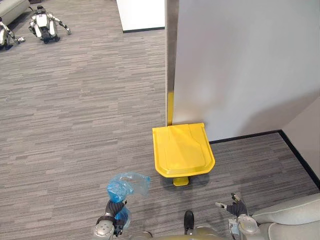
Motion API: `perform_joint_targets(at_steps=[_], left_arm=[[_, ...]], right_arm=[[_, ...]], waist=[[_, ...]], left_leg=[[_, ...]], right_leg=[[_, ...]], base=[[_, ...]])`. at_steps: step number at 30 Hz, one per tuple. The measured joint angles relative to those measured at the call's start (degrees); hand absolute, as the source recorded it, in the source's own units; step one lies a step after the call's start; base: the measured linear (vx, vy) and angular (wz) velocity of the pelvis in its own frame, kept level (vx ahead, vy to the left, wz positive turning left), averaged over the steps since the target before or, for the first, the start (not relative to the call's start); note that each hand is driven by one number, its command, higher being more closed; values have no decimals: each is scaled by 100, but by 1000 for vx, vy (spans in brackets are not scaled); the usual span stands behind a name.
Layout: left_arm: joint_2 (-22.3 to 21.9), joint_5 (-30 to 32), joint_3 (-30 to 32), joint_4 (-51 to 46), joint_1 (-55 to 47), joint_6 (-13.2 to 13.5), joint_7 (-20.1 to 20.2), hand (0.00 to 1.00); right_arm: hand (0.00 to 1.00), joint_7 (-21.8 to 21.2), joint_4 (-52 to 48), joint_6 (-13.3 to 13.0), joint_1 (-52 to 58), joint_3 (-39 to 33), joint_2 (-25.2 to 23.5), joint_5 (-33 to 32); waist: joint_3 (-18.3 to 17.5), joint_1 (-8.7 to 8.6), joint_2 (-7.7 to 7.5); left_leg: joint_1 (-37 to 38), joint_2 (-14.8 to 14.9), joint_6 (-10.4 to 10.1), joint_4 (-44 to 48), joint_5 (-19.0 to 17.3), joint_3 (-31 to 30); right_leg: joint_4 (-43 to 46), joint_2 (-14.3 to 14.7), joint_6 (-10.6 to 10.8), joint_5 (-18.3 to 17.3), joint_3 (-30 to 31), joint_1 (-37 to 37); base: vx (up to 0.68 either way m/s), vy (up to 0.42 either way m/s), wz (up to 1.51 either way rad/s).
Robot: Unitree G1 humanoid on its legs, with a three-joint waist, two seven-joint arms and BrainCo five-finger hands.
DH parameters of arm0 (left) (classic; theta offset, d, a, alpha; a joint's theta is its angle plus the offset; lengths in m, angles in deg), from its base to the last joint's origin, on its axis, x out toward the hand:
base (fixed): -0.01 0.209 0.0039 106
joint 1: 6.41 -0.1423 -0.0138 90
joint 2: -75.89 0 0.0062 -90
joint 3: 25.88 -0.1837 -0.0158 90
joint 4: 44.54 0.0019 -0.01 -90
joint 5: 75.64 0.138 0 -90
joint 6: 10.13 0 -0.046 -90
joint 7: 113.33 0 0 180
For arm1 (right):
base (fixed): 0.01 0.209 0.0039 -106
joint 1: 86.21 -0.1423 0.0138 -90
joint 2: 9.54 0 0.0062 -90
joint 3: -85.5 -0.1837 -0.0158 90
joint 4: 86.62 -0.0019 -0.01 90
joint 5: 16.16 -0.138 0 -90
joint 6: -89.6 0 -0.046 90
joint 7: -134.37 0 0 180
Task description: Gather rubbish on tea table into small bin, then transfer packed bag to large trash can.
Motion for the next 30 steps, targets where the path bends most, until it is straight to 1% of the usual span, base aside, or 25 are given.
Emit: perform_joint_targets(at_steps=[6,10,12,13,14,15,16,17,18,19,20,21,22,23,24,25,26,27,28,29,30], left_arm=[[-44,0,-10,0,25,0,5,100],[-73,1,-13,-1,23,0,8,100],[-68,1,-11,-3,26,0,8,100],[-66,1,-8,-7,27,0,7,100],[-55,0,-2,-9,24,0,7,100],[-44,0,-3,-8,19,-1,8,100],[-24,0,-3,-7,16,-5,8,100],[-13,0,-3,-7,32,-6,8,100],[-8,0,-2,-8,67,-4,7,100],[69,-1,-10,-9,196,-6,4,100],[101,-2,-12,-8,245,-11,0,100],[153,-3,-14,-8,351,-12,-7,100],[251,-2,-14,-8,426,-12,-21,100],[302,-2,-16,-14,475,-12,-18,100],[409,-2,-10,-31,574,-7,-39,100],[359,-2,0,-31,617,-16,-62,100],[279,-2,-4,-55,637,-14,-75,100],[215,-1,-16,-139,681,-1,-67,100],[217,0,-13,-241,700,7,-57,100],[196,0,-7,-241,690,5,-49,100],[179,1,1,-241,658,4,-32,100]], right_arm=[[0,0,-1,0,57,-2,15,2],[0,0,-2,3,5,-2,28,3],[0,0,-2,3,-49,1,30,3],[0,0,-2,4,-113,2,32,3],[0,-1,-3,5,-197,11,33,2],[0,-1,-3,5,-253,15,31,1],[0,1,-14,5,-329,41,33,0],[0,2,-13,6,-385,76,49,-1],[0,4,-13,5,-389,77,53,-1],[0,3,-33,4,-502,121,24,-2],[0,0,-47,5,-500,129,10,-2],[0,-2,-93,9,-502,193,17,-2],[0,5,-128,18,-500,219,9,-2],[0,6,-162,23,-499,219,0,-2],[0,31,-203,29,-511,213,-4,-2],[0,38,-203,46,-541,198,50,-2],[0,74,-206,58,-585,169,113,-2],[0,113,-312,60,-588,124,139,-3],[0,105,-373,62,-571,33,89,-7],[0,94,-374,79,-537,-12,76,-7],[0,94,-406,104,-471,-66,46,-9]], waist=[[-23,-13,-60],[-25,-7,-64],[-26,5,-63],[-29,14,-54],[-27,34,-51],[-21,42,-56],[0,48,-95],[37,23,-91],[88,-13,-56],[263,-25,-38],[337,-23,-11],[457,-11,-80],[540,-14,-138],[577,-9,-228],[660,-27,-491],[663,-24,-518],[669,-23,-371],[687,-24,-167],[740,-41,-121],[735,-38,-75],[668,-20,20]], left_leg=[[-109,18,-10,-15,-8,-81],[-120,23,-23,28,-23,-83],[-147,15,28,119,-80,-41],[-211,21,55,224,-147,10],[-294,18,91,373,-244,72],[-315,2,112,456,-291,95],[-287,-78,172,564,-348,131],[-194,-113,261,573,-405,131],[-122,-114,340,574,-483,119],[38,-165,443,691,-589,86],[69,-172,483,777,-659,78],[168,-181,528,942,-791,69],[205,-267,540,1031,-871,41],[241,-347,531,1047,-897,41],[317,-594,466,1161,-1050,-64],[354,-579,453,1241,-1147,-134],[363,-492,409,1272,-1204,-181],[377,-338,401,1190,-1283,-270],[551,-293,330,1085,-1363,-356],[649,-246,284,1042,-1396,-415],[739,-116,196,999,-1422,-457]], right_leg=[[1,40,-15,-21,-3,-119],[30,53,62,-64,14,-124],[95,45,71,-85,62,-162],[346,39,84,-197,122,-327],[918,5,94,-458,198,-641],[1255,-29,111,-612,238,-801],[1893,-142,152,-882,304,-1056],[2434,-271,315,-1038,291,-1211],[2880,-307,366,-1071,278,-1360],[3785,-405,588,-1342,202,-1870],[3824,-415,584,-1477,178,-1975],[3522,-427,625,-1474,115,-2091],[2798,-431,670,-1243,8,-2174],[2342,-464,694,-1084,-37,-2133],[1840,-618,585,-924,-68,-2104],[1930,-657,537,-770,-26,-2079],[2003,-625,583,-803,-134,-2073],[2158,-534,531,-911,-229,-2096],[2499,-482,337,-1025,-251,-2128],[2629,-486,320,-1063,-316,-2119],[2807,-458,286,-1178,-417,-2112]], base=[[-24,-6,-1],[81,33,0],[108,77,-13],[92,106,-31],[36,83,-31],[49,114,-28],[49,132,-11],[53,134,-5],[23,121,2],[19,70,2],[32,66,6],[48,30,19],[34,21,23],[64,-40,40],[84,-71,38],[159,-96,37],[206,-82,27],[256,-87,31],[227,-90,31],[235,-95,26],[253,-93,34]])
